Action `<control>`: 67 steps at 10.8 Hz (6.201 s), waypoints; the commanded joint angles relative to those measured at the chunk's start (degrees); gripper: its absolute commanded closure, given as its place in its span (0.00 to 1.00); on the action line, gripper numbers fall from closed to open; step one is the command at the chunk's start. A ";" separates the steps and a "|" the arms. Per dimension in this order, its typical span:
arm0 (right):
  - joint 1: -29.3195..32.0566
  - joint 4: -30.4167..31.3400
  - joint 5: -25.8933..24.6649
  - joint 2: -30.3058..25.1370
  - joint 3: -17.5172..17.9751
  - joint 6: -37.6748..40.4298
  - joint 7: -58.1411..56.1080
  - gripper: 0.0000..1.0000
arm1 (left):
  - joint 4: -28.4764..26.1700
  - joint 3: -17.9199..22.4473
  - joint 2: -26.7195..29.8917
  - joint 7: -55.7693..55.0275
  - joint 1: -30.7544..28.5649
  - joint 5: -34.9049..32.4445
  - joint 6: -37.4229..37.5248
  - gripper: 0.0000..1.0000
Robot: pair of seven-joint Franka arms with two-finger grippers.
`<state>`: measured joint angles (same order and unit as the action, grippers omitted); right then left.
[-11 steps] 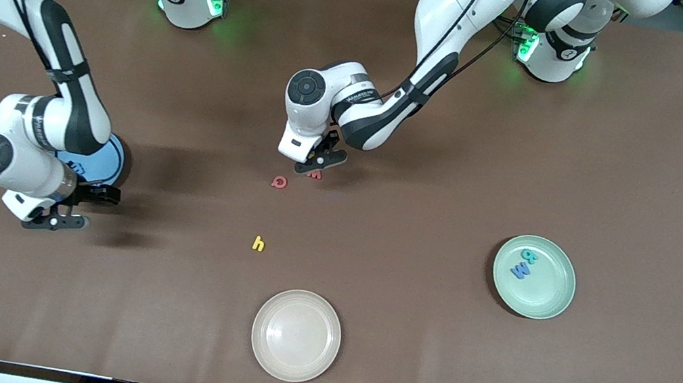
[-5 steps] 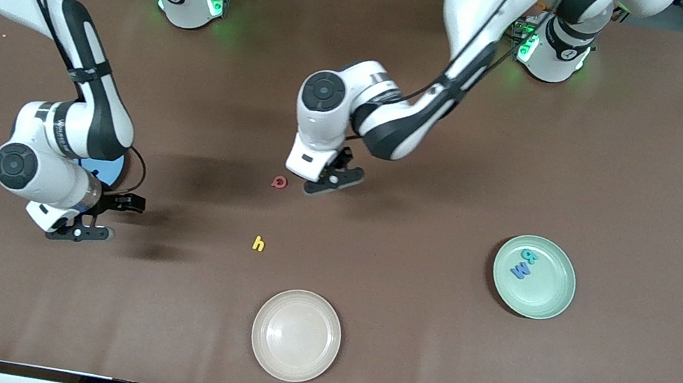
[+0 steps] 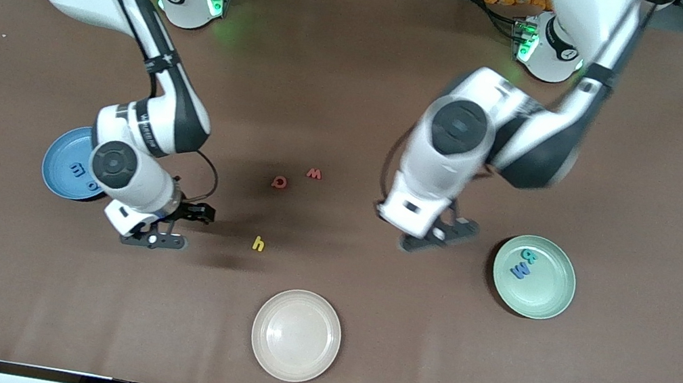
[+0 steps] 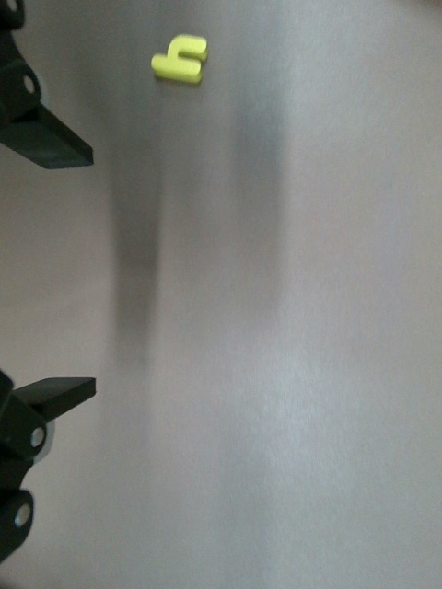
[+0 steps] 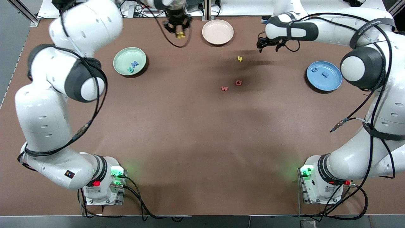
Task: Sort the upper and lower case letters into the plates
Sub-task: 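Grasp the yellow H with the left gripper and place it on the green plate, then grasp the pink w with the right gripper while the left gripper reaches Q, then carry the w onto the blue plate and open the right gripper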
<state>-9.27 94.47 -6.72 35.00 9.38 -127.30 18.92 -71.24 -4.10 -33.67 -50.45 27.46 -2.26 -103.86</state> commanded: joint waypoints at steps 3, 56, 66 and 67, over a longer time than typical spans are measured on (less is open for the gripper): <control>-7.33 -12.45 2.86 9.98 -0.51 0.82 14.18 0.00 | -9.34 0.23 1.59 21.76 -12.23 -0.46 1.39 1.00; 25.26 16.78 1.10 -8.62 -0.68 3.02 -18.48 1.00 | -6.56 -1.70 -19.49 38.67 19.56 -8.38 -54.69 0.00; 29.75 15.92 0.92 -7.06 -0.77 -1.46 -33.33 0.00 | -0.92 -0.91 -26.36 37.53 25.01 -8.38 -55.04 0.00; 29.75 16.01 0.92 -7.05 -0.77 -1.46 -33.34 0.00 | -0.48 -0.91 -26.45 37.44 25.01 -8.29 -55.04 0.00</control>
<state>19.81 110.89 -5.50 27.46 7.87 -128.39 -13.66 -74.43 -5.90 -58.79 -12.53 51.61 -9.42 -158.65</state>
